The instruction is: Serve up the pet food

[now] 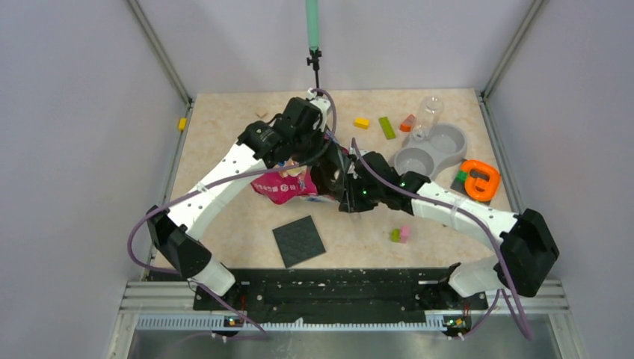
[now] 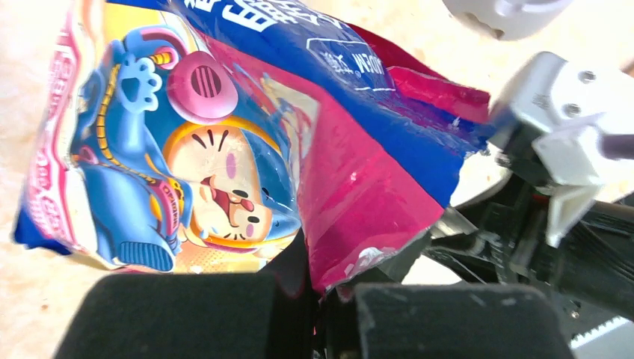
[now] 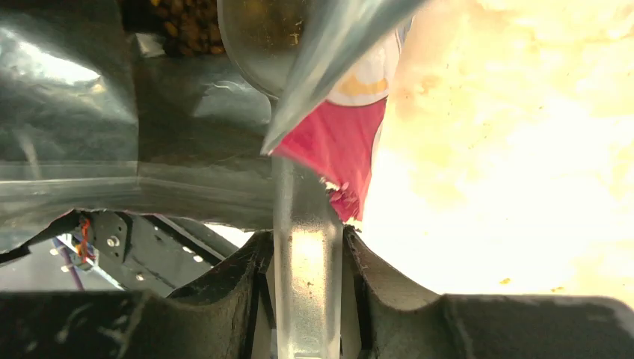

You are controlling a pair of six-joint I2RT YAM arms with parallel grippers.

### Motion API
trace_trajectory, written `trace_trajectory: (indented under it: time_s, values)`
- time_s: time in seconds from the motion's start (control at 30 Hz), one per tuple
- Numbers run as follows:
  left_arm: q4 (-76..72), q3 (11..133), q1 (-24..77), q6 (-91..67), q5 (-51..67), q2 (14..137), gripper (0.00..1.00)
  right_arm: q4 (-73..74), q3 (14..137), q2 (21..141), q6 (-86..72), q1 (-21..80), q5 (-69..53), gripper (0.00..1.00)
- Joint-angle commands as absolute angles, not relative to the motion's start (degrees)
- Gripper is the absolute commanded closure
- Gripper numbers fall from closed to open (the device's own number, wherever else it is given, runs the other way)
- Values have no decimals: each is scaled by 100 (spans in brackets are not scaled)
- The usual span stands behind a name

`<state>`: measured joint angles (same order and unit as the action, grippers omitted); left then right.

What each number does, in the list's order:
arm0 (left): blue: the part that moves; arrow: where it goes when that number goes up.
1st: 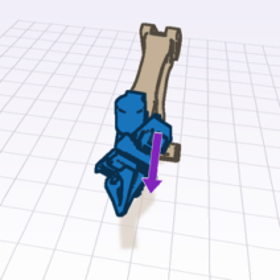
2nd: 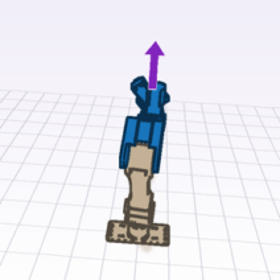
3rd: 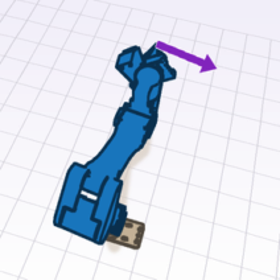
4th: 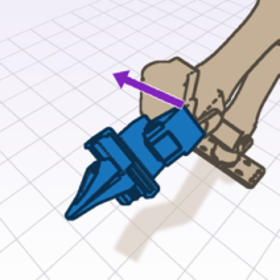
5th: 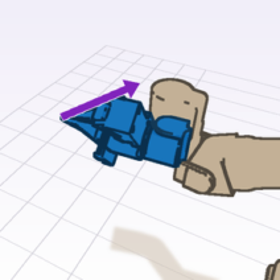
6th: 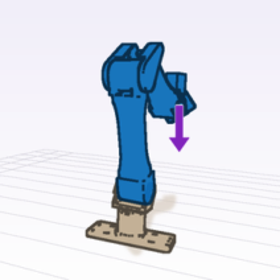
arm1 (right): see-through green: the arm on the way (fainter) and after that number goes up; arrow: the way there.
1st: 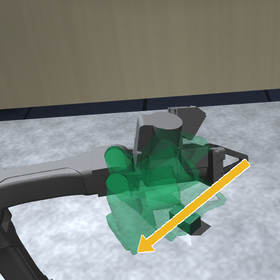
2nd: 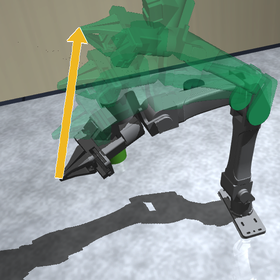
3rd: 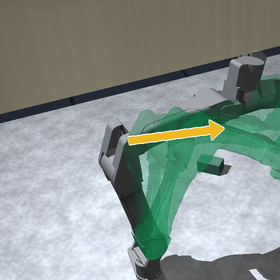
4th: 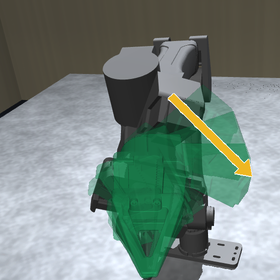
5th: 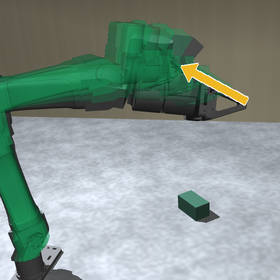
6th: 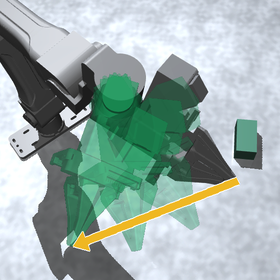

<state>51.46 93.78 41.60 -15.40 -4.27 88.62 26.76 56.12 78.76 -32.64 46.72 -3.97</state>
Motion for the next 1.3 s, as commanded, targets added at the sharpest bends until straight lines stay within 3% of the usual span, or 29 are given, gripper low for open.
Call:
trace_trajectory:
  time_s: [0.0,0.13,0.27,0.47,0.77,0.97,1.27]
  values:
    - [5103,9967,4178,-1396,-587,8772,100,2949,6137,7644,-3224,4616,-237,100]
    - [4549,8574,4260,-2234,739,8433,100,3204,5902,7346,-3230,4631,-233,100]
    - [4153,8081,4584,-2589,1112,8138,100,3677,5929,6994,-3080,4633,-109,100]
    - [4761,9240,4590,-2050,443,8601,100,4352,6508,7425,-2670,4635,-307,100]
    - [4050,8074,4595,-2504,54,8028,100,5244,6744,7707,-2479,4667,-525,100]
    - [4060,7923,4596,-2518,-133,8090,100,5788,7106,7962,-2155,4669,-700,100]
    - [4139,7860,4590,-2495,-536,8038,100,5135,7953,9361,-1803,4645,-603,100]
